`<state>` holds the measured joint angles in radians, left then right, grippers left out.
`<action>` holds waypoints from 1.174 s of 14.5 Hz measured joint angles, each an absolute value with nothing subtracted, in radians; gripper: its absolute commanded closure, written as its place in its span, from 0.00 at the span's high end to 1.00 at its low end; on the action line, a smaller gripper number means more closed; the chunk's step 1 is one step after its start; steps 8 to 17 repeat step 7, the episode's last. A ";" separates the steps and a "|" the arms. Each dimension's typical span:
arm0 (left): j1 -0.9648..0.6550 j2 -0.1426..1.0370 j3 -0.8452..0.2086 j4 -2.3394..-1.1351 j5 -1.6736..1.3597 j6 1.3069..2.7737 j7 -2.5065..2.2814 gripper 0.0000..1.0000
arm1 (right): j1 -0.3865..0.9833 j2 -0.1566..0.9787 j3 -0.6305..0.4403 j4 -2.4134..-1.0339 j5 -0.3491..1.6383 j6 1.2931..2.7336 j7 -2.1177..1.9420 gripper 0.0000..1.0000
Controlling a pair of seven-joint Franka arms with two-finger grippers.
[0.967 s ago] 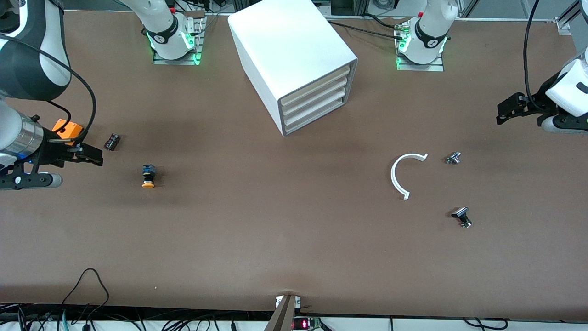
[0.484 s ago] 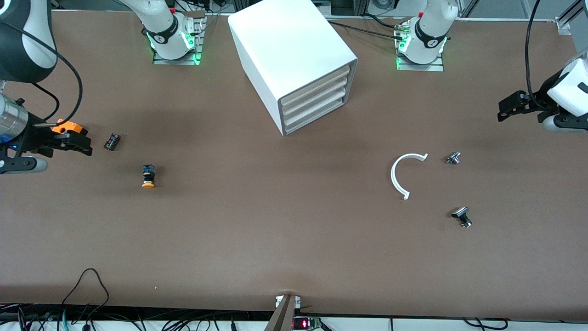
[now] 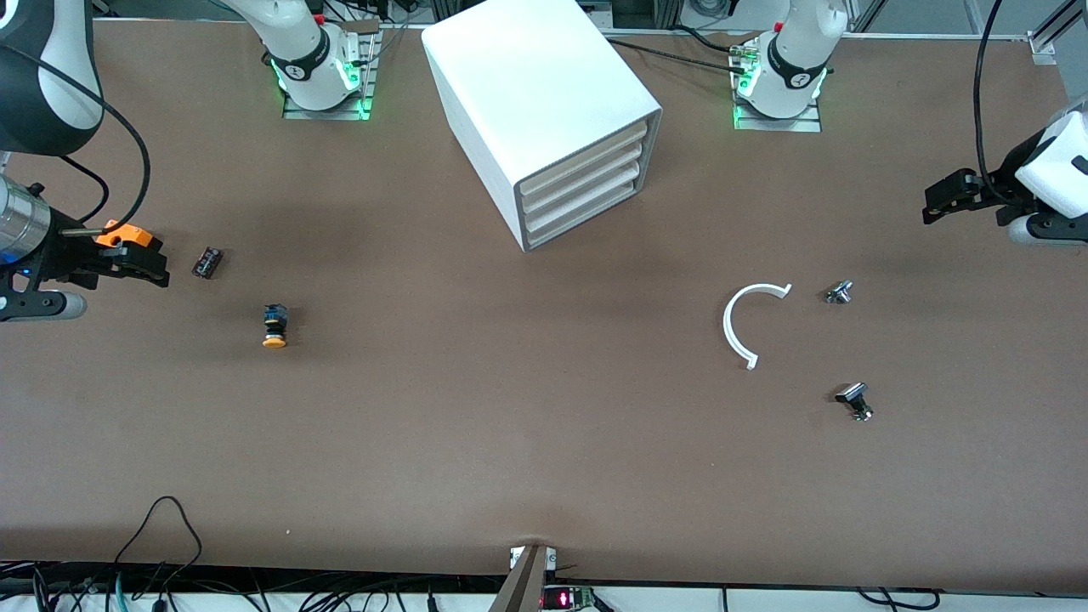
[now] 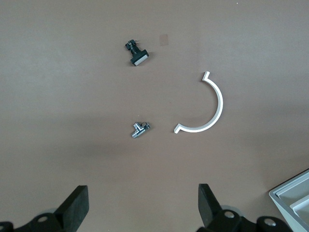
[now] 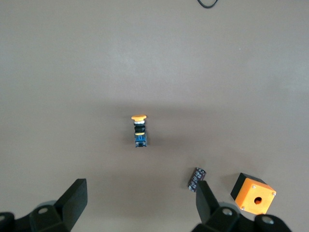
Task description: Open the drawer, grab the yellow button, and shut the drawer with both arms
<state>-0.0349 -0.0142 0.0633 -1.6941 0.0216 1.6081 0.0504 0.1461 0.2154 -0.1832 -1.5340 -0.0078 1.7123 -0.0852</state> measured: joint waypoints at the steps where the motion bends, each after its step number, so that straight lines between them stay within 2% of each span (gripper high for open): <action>1: -0.035 -0.014 0.063 -1.694 0.022 1.608 0.050 1.00 | 0.145 0.215 -0.185 -1.535 -0.008 1.707 -0.085 1.00; 17: -0.035 -0.014 0.063 -1.693 0.022 1.608 0.050 1.00 | 0.141 0.215 -0.167 -1.544 -0.036 1.703 -0.085 1.00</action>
